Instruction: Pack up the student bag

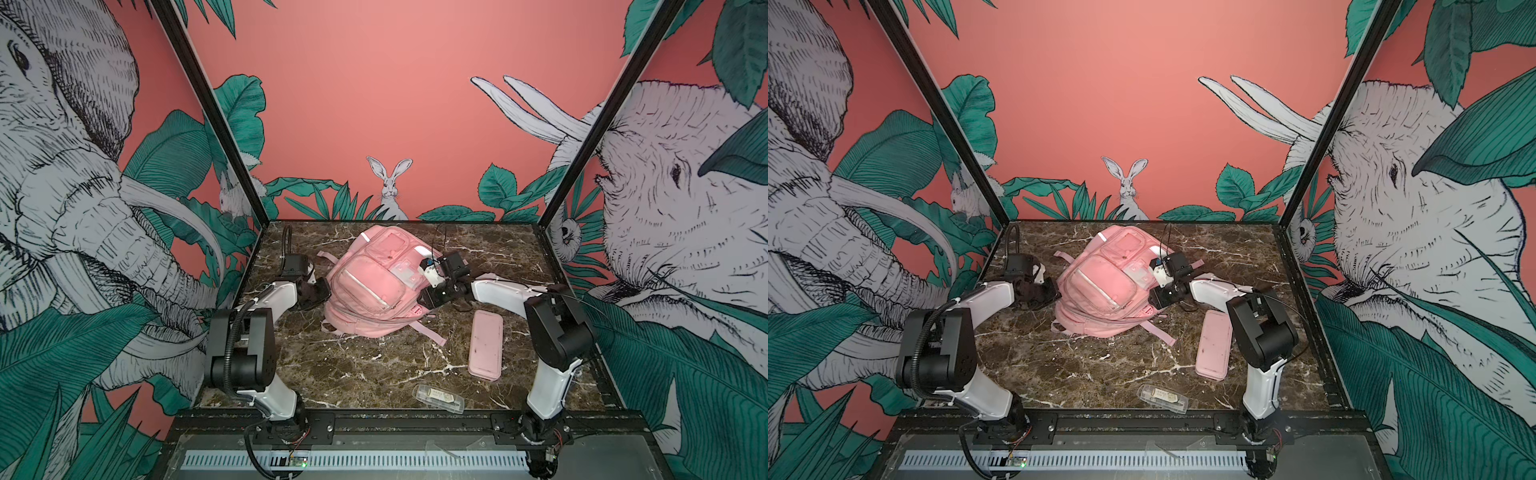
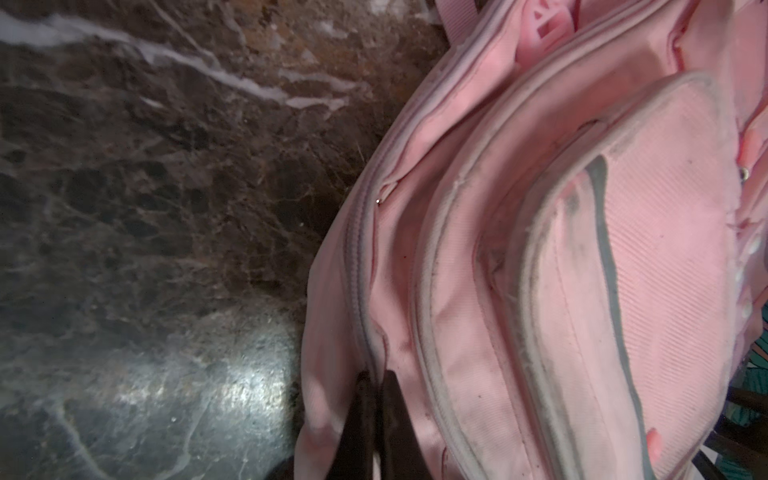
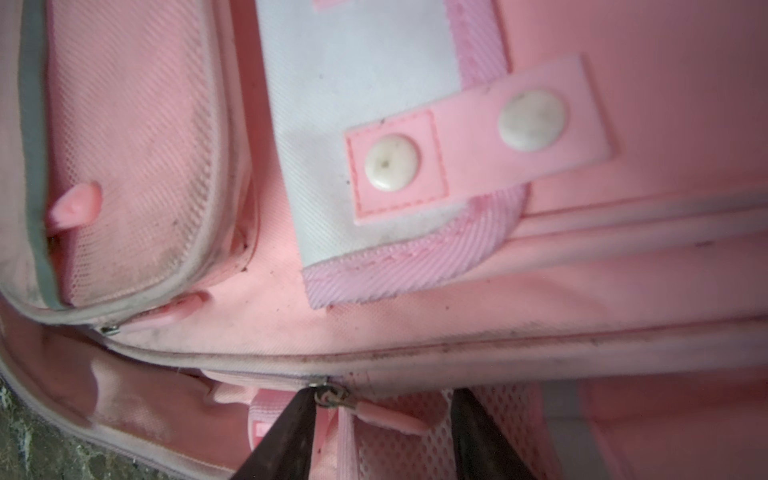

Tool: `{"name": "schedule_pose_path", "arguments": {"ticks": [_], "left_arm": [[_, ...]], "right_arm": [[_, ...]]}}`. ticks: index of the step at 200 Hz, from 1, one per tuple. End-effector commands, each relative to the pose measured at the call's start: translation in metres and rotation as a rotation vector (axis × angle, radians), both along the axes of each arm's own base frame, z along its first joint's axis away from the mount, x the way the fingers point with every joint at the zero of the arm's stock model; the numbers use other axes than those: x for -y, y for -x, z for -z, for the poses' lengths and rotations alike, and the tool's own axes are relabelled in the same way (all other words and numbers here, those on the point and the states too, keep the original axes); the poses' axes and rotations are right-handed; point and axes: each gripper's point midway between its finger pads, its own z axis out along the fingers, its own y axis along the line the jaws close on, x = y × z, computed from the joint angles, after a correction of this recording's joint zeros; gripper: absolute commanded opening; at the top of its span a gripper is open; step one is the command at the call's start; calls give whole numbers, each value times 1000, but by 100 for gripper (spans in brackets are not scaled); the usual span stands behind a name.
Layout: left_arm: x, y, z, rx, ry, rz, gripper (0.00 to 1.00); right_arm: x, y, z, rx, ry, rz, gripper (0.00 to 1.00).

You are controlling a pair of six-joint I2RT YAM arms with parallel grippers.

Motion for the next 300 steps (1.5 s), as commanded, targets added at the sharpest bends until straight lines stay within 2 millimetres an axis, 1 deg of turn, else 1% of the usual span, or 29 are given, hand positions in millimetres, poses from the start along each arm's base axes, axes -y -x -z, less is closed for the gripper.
{"name": "schedule_pose_path", "arguments": {"ticks": [1,23,47,71,96,110,120,143,167,206,251,283,300], "left_arm": [[-6,-11,-5,23,-8,-28,0],[-6,-11,-6,26,-4,-29,0],[-6,-9,-7,28,-8,-26,0],[-6,-7,-6,23,-6,-25,0],[-4,-6,-6,27,6,-27,0],[-3,-6,-7,30,15,-26,0],[-2,-6,-8,32,21,-26,0],[-1,-2,-8,34,26,-28,0],[-1,1,-6,34,32,-28,0],[2,6,-4,33,55,-37,0],[2,8,-8,40,54,-35,0],[4,9,-8,45,69,-41,0],[6,9,-9,50,85,-46,0]], "right_arm": [[-10,7,8,-17,8,-60,46],[-10,10,11,-16,30,-69,39],[-5,9,10,-1,57,-60,34],[1,11,8,7,83,-50,25],[3,15,5,17,86,-41,16],[4,17,3,25,95,-38,11],[4,20,-1,33,109,-38,10],[8,23,-13,67,167,-22,5],[10,32,-20,62,226,-25,0],[10,46,-19,1,313,-21,0],[17,53,-15,-33,348,10,0],[6,63,-19,-93,268,20,0],[-7,70,-23,-128,204,12,0]]}}
